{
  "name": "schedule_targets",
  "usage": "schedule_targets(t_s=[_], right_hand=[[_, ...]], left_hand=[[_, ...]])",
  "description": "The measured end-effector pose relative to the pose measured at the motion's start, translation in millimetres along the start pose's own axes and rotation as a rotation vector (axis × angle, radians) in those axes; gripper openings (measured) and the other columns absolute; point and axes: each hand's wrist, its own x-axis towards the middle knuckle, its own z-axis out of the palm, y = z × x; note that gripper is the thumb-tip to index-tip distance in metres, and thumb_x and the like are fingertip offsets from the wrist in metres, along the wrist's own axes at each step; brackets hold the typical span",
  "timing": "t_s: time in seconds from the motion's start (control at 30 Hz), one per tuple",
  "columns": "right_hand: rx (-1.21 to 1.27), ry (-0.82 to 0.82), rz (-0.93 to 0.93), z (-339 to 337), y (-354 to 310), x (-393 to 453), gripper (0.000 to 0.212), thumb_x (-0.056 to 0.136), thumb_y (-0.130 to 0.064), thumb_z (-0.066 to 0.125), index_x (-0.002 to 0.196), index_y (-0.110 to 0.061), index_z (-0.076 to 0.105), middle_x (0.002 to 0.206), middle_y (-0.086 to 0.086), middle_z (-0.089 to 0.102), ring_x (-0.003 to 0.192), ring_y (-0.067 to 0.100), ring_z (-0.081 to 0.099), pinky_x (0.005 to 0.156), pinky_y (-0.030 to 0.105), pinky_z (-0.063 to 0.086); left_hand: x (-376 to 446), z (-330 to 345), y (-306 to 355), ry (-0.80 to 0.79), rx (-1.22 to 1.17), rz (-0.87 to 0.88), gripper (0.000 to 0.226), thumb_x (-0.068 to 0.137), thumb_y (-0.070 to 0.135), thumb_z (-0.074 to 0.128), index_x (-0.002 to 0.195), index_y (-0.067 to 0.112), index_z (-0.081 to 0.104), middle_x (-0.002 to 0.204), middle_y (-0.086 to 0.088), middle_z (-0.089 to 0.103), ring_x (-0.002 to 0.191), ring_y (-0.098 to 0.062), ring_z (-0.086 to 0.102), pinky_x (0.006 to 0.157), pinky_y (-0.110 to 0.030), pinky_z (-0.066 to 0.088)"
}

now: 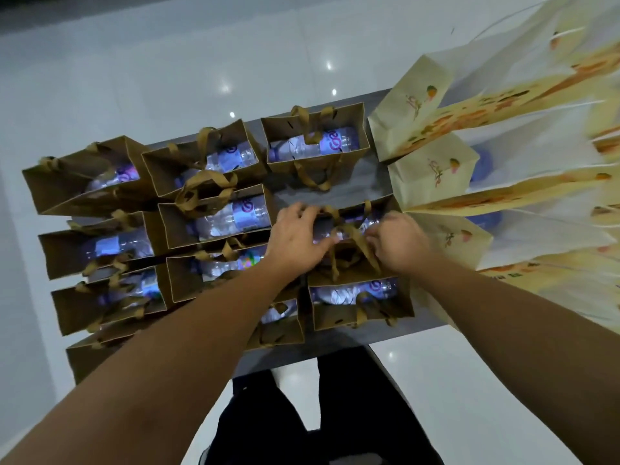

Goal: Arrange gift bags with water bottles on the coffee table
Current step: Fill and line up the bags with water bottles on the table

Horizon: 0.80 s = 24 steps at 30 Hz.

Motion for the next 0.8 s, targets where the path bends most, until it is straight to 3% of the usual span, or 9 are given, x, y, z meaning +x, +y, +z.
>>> schedule_targets(t_s=[0.07,0.17,0.4,0.63,0.8], right_hand=[[0.063,0.039,0.011,-4.9,0.1,14.9,0.026,0.101,-0.035,0.052,0.113,-0.029,0.074,0.099,0.007,0.061,0.104,0.027,0.055,0.087,0.035,0.041],[0.092,0.048,0.003,-16.6,-0.5,32.1,0.029,0.103,-0.036,0.05,0.121,-0.028,0.07,0.104,0.008,0.062,0.108,0.027,0.052,0.092,0.037,0.039],[0.096,0.103,0.012,-33.9,5.0,52.8,0.03,0.105,-0.034,0.05,0.127,-0.023,0.067,0.119,0.008,0.063,0.122,0.026,0.049,0.102,0.04,0.037],[0.164,0.113,0.054,-30.1,0.3,51.5,0.027,0.103,-0.034,0.052,0.123,-0.024,0.069,0.114,0.004,0.064,0.118,0.024,0.051,0.102,0.042,0.039],[0.166,0.079,0.024,-27.4,-2.3,41.0,0.028,0.096,-0.036,0.064,0.122,-0.027,0.068,0.105,-0.001,0.059,0.116,0.024,0.051,0.1,0.041,0.042]], left_hand=[[4.0,-0.6,-3.5,-0.028,0.033,0.016,0.082,0.087,0.056,0.068,0.153,0.022,0.035,0.152,-0.01,0.034,0.138,-0.033,0.031,0.115,-0.046,0.034],[18.6,-7.3,-8.0,-0.018,0.018,0.021,0.075,0.093,0.035,0.068,0.156,0.025,0.028,0.156,-0.006,0.03,0.139,-0.032,0.033,0.116,-0.045,0.034],[49.3,-12.0,0.9,0.037,-0.129,-0.112,0.066,0.092,0.018,0.069,0.151,0.029,0.04,0.156,0.002,0.033,0.14,-0.027,0.037,0.114,-0.044,0.035],[53.4,-13.0,2.8,0.048,-0.132,-0.138,0.061,0.09,0.017,0.072,0.144,0.031,0.047,0.149,0.002,0.041,0.135,-0.025,0.041,0.109,-0.043,0.04],[46.3,-9.4,5.1,0.052,-0.097,-0.144,0.062,0.086,0.022,0.077,0.141,0.028,0.05,0.144,-0.001,0.043,0.131,-0.026,0.044,0.108,-0.044,0.043]])
